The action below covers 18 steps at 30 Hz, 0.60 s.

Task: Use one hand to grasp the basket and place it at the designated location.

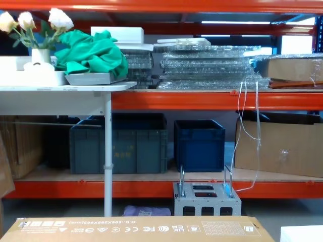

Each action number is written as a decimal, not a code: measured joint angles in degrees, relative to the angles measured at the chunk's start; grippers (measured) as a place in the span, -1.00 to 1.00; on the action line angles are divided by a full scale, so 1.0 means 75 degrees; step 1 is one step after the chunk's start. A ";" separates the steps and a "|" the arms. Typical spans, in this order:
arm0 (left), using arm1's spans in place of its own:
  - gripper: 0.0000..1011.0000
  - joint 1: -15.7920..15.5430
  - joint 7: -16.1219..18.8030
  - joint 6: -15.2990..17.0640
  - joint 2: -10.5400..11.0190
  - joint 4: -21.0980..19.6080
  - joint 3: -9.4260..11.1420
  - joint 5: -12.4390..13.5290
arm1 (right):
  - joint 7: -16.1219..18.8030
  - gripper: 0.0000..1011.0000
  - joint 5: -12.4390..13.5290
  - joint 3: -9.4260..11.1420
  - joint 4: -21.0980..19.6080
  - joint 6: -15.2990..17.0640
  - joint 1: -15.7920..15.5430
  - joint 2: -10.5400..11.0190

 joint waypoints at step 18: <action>-1.00 0.0000 0.0000 0.0000 0.0000 0.0000 0.0000 0.0001 | -0.0047 1.00 -0.0432 -0.0698 0.0803 -0.0128 0.0165 -0.0594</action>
